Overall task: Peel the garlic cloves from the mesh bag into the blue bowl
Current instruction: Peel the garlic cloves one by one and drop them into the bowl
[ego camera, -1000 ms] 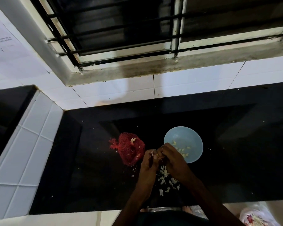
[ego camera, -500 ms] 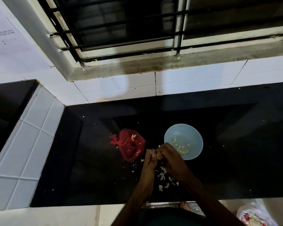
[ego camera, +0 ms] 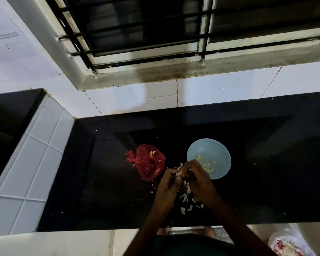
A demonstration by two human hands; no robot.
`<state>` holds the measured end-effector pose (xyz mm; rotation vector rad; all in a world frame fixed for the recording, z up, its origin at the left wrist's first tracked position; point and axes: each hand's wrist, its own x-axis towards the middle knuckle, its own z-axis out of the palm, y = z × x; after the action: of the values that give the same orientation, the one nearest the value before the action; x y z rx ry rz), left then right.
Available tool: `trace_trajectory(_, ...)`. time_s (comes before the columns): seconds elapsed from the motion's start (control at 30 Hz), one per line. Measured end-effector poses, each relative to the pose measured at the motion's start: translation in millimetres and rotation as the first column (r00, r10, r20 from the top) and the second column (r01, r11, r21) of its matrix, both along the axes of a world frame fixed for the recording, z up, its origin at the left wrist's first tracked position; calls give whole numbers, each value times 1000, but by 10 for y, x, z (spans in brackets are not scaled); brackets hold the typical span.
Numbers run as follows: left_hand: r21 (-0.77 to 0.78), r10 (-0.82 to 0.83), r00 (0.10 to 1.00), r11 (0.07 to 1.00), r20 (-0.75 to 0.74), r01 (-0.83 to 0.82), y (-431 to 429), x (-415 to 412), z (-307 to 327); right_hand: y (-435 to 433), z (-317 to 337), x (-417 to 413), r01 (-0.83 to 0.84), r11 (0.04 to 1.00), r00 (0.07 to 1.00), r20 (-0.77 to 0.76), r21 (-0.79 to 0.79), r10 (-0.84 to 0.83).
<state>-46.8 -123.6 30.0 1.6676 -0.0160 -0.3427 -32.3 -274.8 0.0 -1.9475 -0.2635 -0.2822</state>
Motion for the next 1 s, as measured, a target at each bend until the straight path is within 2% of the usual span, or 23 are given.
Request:
trace_trajectory(0.07,23,-23,1000,999,13,22,12,4,-25,1,25,0,4,1000,1000,-9,6,-4)
trace_trajectory(0.23,65,-23,998,998,61,19,15,10,-24,0,49,-6,60,998,987,-150,28,-55)
trace_trajectory(0.37,86,-5,995,996,101,-4,5,-2,-18,23,33,-12,129,989,986,-113,77,-119)
trace_trajectory(0.5,52,25,998,998,58,-28,-26,-6,-21,47,49,-13,172,985,984,-46,17,-171)
trace_trajectory(0.63,19,50,999,999,7,-50,-66,3,-60,76,33,-7,123,992,992,-7,-36,-124)
trace_trajectory(0.87,-61,75,996,995,-53,-78,-12,47,-100,82,-107,-63,88,990,993,-64,-106,-95)
trace_trajectory(1.0,-52,141,990,988,-29,-142,31,33,-141,68,-58,-100,151,987,975,-159,-49,-157)
